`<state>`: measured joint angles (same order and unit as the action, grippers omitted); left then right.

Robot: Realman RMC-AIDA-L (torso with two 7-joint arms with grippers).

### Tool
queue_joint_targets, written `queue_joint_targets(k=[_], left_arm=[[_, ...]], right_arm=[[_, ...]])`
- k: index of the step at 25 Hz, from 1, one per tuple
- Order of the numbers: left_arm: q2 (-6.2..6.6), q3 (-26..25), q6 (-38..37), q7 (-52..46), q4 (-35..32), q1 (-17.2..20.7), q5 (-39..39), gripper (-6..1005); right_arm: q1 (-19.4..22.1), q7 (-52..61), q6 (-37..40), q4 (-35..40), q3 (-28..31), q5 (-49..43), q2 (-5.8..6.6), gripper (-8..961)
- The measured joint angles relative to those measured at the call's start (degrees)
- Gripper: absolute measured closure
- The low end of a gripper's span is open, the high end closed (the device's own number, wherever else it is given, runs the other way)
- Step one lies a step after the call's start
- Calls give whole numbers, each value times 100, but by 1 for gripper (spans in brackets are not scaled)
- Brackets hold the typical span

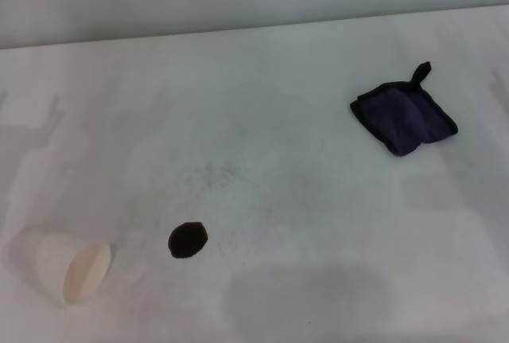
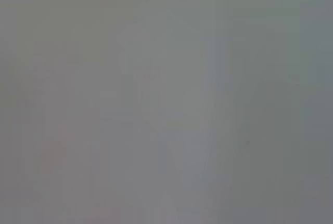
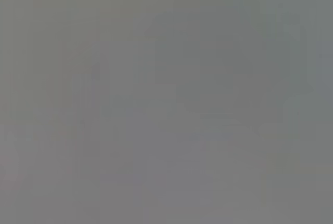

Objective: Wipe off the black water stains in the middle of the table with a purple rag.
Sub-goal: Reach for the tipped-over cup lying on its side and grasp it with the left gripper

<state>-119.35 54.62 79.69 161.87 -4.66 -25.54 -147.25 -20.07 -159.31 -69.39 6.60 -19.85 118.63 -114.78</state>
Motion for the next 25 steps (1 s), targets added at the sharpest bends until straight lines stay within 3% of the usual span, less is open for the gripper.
queue_joint_targets(k=[25], left_arm=[[0, 5, 53, -7, -18, -12, 12, 107]], right_arm=[[-39, 46, 102, 96, 14, 13, 0, 80]])
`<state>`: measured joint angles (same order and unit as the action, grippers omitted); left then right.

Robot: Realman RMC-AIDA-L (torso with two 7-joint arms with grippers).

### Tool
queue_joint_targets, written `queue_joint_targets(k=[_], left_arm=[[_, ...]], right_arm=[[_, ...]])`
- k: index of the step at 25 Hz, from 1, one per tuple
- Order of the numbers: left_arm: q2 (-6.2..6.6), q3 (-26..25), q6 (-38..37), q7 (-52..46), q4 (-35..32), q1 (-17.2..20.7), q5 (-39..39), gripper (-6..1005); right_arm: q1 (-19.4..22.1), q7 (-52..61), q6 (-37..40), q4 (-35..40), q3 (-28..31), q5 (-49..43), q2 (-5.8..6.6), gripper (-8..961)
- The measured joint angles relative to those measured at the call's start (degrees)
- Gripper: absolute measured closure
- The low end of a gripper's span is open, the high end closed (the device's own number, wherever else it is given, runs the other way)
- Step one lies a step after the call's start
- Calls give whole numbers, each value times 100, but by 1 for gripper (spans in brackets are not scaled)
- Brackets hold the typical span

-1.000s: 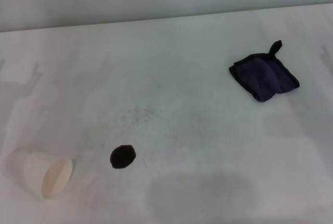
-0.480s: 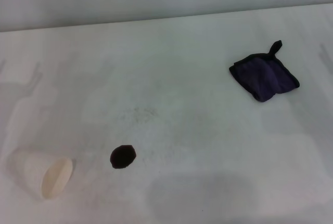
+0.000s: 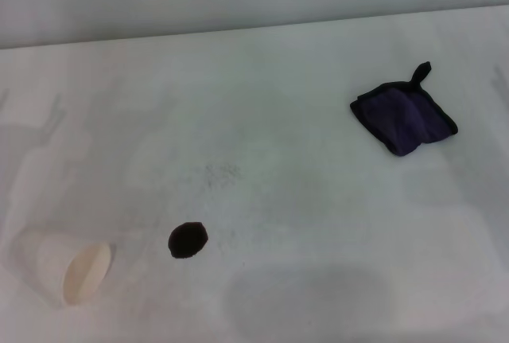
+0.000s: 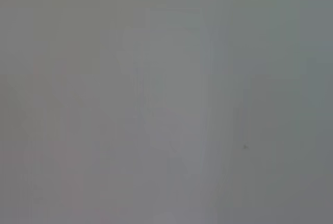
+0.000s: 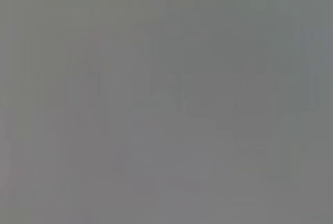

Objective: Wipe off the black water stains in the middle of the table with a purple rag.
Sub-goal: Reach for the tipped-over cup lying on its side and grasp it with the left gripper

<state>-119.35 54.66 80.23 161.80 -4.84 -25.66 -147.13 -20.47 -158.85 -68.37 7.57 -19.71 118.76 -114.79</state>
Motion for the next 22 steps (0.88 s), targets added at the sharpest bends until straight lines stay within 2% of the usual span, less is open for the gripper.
queue_joint_targets(k=[22], left_arm=[[0, 9, 64, 0, -17, 52, 0, 106]], right_arm=[[5, 13, -59, -11, 37, 28, 0, 82]])
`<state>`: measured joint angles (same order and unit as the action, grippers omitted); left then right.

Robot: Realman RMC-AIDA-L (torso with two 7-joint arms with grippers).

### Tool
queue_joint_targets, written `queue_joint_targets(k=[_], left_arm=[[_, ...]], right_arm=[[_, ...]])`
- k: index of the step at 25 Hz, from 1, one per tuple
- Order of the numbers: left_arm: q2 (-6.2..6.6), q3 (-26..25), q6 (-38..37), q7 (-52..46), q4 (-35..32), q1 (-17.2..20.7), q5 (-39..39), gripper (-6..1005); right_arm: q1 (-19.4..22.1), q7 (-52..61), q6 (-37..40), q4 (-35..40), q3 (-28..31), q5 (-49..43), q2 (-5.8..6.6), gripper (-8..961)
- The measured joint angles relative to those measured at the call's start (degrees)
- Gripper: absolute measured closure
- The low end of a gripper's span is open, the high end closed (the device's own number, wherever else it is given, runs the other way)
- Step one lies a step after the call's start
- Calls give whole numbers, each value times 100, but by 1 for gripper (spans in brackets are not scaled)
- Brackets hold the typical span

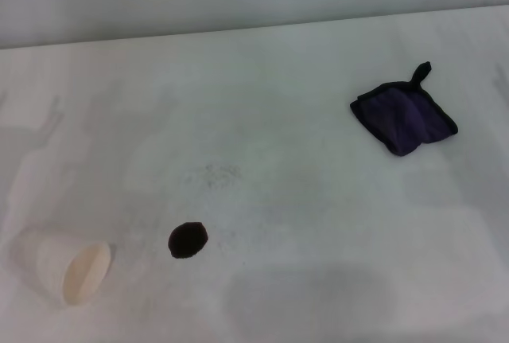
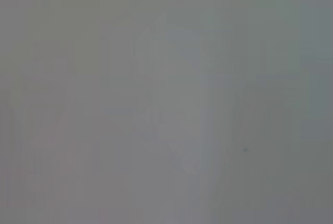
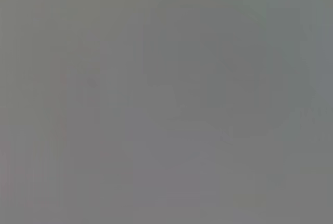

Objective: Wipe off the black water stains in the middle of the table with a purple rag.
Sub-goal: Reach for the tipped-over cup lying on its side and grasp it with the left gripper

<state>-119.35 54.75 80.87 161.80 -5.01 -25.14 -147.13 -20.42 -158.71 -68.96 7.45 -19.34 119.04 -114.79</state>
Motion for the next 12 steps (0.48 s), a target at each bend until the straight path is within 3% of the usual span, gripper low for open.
queue_joint_targets(k=[12], left_arm=[[0, 8, 35, 0, 54, 27, 12, 106]], right_arm=[[31, -2, -9, -19, -52, -39, 0, 80]])
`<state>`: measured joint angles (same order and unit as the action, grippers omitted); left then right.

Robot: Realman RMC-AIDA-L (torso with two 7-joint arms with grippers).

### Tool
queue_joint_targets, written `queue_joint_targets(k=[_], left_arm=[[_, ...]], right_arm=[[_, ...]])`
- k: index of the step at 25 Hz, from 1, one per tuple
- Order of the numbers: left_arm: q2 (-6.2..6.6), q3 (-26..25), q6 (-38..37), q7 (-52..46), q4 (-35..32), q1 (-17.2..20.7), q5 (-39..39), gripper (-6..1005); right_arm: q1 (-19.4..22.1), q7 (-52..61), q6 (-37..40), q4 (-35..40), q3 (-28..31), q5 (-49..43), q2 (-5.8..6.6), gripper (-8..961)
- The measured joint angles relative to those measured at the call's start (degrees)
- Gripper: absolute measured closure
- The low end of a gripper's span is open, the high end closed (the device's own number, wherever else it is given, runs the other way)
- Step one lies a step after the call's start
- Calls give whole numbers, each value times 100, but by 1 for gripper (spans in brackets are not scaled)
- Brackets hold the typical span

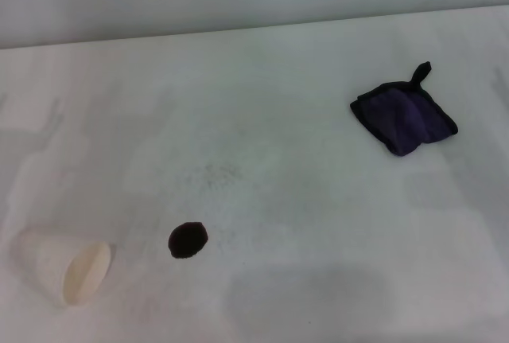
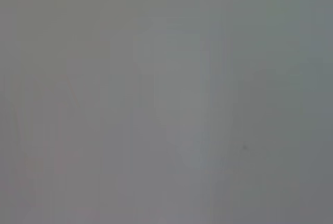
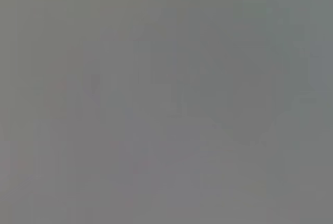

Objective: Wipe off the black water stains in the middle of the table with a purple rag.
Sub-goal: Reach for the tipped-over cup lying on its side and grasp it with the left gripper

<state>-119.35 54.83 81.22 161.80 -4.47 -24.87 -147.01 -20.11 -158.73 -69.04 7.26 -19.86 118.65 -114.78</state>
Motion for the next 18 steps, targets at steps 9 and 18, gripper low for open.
queue_joint_targets(k=[9, 18], left_arm=[[51, 240, 287, -586, -59, 75, 49, 107], [488, 1398, -354, -2336, -1308, 424, 888, 107]], right_arm=[[20, -2, 7, 4, 0, 0, 0, 80], [39, -109, 176, -12, 49, 39, 0, 81]])
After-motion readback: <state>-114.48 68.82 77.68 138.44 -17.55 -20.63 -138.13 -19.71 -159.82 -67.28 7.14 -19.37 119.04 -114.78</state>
